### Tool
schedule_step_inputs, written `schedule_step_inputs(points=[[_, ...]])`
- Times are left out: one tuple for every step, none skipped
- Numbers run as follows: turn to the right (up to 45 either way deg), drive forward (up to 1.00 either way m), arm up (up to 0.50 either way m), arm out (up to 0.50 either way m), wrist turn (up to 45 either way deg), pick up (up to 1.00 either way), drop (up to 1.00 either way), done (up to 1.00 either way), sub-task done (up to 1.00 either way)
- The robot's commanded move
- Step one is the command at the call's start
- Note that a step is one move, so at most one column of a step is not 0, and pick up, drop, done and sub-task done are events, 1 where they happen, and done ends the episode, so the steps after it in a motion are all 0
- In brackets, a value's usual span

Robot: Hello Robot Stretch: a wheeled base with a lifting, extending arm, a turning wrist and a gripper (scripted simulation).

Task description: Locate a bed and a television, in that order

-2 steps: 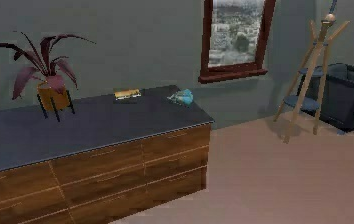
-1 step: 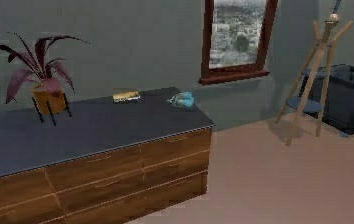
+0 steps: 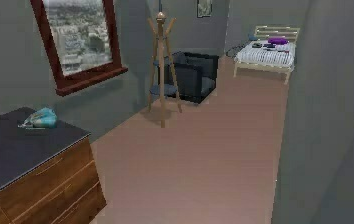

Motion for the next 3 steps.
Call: schedule_step_inputs(points=[[0.0,0.30,0.00,0.00,0.0,0.00,0.00,0.00,0.00],[24.0,0.00,0.00,0.00,0.0,0.00,0.00,0.00,0.00],[0.0,1.00,0.00,0.00,0.0,0.00,0.00,0.00,0.00]])
